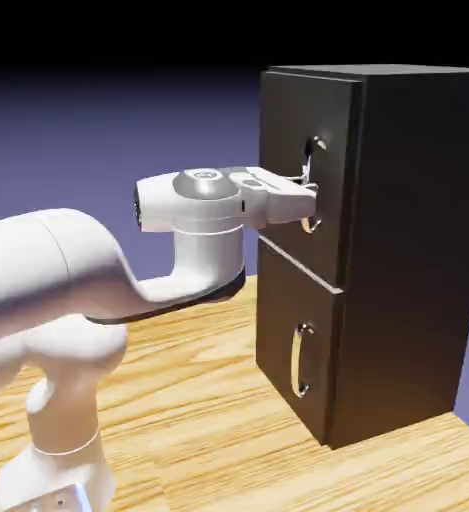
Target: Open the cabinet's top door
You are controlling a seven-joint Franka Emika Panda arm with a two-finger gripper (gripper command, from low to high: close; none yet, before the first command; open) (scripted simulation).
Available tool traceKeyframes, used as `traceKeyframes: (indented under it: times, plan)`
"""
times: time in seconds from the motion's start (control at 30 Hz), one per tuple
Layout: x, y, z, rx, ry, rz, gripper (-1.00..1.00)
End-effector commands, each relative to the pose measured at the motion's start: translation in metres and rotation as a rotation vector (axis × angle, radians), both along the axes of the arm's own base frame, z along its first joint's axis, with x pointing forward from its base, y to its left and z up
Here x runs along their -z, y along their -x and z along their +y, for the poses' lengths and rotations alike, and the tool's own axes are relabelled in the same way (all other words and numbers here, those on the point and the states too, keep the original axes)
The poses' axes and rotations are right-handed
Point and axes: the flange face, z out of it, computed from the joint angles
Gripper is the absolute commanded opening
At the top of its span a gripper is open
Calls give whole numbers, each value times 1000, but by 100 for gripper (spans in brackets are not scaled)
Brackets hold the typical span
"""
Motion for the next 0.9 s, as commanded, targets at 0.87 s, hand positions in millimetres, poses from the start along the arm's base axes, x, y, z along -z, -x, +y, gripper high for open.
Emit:
traceKeyframes:
  times: [0.87]
  plan:
    - [0,107,128,590,0,0,-100]
